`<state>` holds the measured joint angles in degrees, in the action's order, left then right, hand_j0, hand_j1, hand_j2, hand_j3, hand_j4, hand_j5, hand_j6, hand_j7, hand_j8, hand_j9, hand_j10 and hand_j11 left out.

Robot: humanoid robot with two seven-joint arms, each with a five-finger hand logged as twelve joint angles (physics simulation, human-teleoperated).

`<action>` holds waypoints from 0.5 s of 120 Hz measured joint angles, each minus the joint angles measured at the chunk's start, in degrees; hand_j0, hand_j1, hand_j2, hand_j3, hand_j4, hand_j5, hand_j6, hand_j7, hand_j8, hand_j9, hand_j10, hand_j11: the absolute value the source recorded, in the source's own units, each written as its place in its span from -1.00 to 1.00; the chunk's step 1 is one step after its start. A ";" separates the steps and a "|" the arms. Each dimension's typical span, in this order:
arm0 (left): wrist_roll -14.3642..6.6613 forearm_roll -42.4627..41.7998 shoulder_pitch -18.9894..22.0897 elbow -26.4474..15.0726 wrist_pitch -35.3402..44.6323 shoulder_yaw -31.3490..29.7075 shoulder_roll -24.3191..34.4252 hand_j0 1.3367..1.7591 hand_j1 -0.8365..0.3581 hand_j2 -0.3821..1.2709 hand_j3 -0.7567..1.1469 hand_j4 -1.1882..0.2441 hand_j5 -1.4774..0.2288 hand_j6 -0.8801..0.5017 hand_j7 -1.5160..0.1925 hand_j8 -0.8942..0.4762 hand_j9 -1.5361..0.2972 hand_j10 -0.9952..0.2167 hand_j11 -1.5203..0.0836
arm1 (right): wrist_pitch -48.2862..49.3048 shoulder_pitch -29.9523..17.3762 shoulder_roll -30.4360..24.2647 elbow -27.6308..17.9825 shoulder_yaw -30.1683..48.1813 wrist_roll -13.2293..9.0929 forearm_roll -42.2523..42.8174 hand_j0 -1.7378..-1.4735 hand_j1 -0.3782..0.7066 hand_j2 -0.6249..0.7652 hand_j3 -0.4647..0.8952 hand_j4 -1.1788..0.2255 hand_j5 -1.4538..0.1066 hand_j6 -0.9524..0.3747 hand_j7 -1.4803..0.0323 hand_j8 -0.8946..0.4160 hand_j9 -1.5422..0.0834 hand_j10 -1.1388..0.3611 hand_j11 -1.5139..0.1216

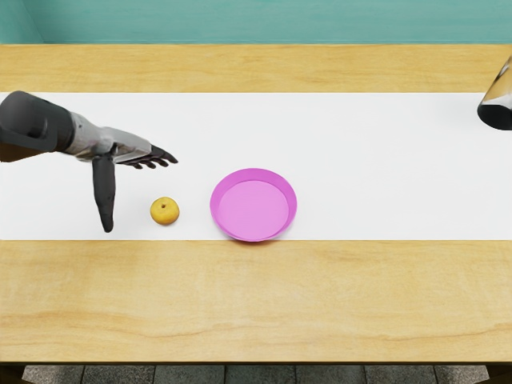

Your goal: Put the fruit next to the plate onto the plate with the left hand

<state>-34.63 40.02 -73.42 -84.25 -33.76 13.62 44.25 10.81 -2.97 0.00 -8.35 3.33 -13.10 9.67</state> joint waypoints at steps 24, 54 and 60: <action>-0.32 9.09 4.92 -3.89 13.93 0.13 -3.41 0.52 0.94 -0.53 -0.20 0.63 0.70 0.24 0.74 0.27 0.65 0.60 0.86 | 0.00 -0.02 0.00 0.07 0.01 0.00 0.00 -0.40 -0.95 -0.10 -0.32 0.68 0.86 0.44 0.96 0.37 0.90 0.52 0.85; -0.37 17.73 9.13 -4.50 24.05 -0.16 -7.23 0.52 0.93 -0.53 -0.20 0.62 0.69 0.23 0.73 0.26 0.64 0.59 0.85 | 0.00 -0.31 0.00 0.08 0.01 0.00 0.00 -0.40 -0.95 -0.10 -0.32 0.68 0.86 0.44 0.96 0.37 0.90 0.52 0.85; -0.37 18.74 9.75 -4.34 24.80 -0.21 -7.82 0.52 0.93 -0.53 -0.20 0.61 0.69 0.23 0.73 0.26 0.64 0.59 0.85 | 0.00 -0.34 0.00 0.07 0.01 0.00 0.00 -0.40 -0.95 -0.10 -0.32 0.68 0.86 0.44 0.96 0.37 0.90 0.52 0.85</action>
<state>-35.00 58.77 -63.68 -88.59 -8.95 13.41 36.43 10.81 -3.30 0.00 -8.27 3.34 -13.10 9.67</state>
